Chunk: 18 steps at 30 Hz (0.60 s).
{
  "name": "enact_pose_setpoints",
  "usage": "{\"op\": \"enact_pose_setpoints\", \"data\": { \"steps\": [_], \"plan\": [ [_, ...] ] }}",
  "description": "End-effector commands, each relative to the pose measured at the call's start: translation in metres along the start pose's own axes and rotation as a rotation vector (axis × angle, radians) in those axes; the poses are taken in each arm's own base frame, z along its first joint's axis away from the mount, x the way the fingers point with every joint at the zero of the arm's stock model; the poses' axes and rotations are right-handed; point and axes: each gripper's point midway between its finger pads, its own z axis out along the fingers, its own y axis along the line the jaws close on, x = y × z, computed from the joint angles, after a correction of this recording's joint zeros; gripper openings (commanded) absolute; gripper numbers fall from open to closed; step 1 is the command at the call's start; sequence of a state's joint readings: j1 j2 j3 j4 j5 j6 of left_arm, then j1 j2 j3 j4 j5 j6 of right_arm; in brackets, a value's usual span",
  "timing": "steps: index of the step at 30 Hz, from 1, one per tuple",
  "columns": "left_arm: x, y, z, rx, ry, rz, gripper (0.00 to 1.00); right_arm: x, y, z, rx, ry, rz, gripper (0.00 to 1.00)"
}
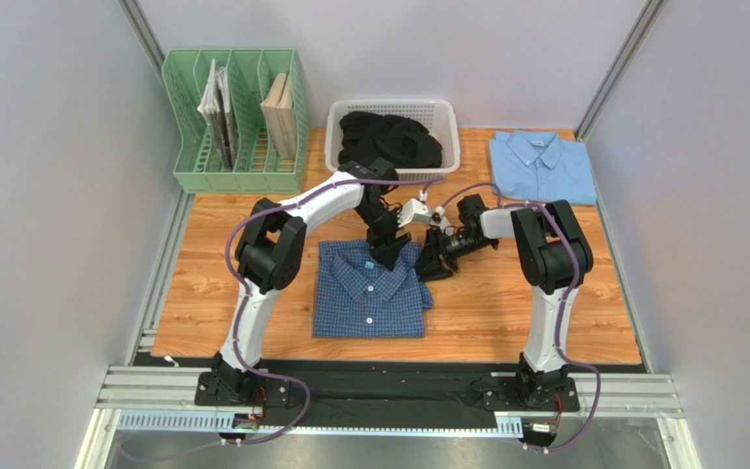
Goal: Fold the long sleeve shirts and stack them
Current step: Fold the shirt
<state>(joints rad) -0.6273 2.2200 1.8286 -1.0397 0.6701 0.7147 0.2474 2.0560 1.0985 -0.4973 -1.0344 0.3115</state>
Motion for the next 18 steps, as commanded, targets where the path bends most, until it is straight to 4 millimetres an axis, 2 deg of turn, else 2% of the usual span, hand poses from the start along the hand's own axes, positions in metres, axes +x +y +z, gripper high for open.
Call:
{"op": "enact_pose_setpoints", "data": {
  "steps": [1, 6, 10, 13, 15, 16, 17, 18],
  "plan": [
    [-0.030, 0.006, -0.028, -0.084, -0.080, 0.084, 0.79, 0.010, -0.024, -0.005, 0.131, -0.025, 0.034, 0.42],
    [-0.037, 0.006, -0.032, -0.075, -0.084, 0.099, 0.80, 0.020, -0.029, -0.008, 0.136, 0.004, 0.048, 0.39],
    [-0.032, -0.006, -0.022, -0.001, -0.065, 0.095, 0.80, 0.011, -0.022, -0.020, 0.108, -0.037, 0.042, 0.39],
    [-0.033, -0.013, -0.015, 0.022, -0.063, 0.097, 0.80, 0.004, -0.020, -0.029, 0.104, -0.073, 0.035, 0.48],
    [-0.036, -0.014, -0.010, 0.025, -0.058, 0.108, 0.80, 0.003, -0.020, -0.033, 0.107, -0.086, 0.042, 0.49],
    [-0.034, -0.011, -0.006, 0.026, -0.048, 0.102, 0.83, 0.005, -0.023, -0.033, 0.111, -0.085, 0.050, 0.49],
    [-0.034, -0.013, -0.003, 0.033, -0.041, 0.094, 0.90, 0.007, -0.026, -0.033, 0.118, -0.080, 0.064, 0.47],
    [-0.037, -0.014, -0.001, 0.034, -0.038, 0.102, 0.91, 0.008, -0.029, -0.032, 0.119, -0.077, 0.076, 0.44]
  ]
}}
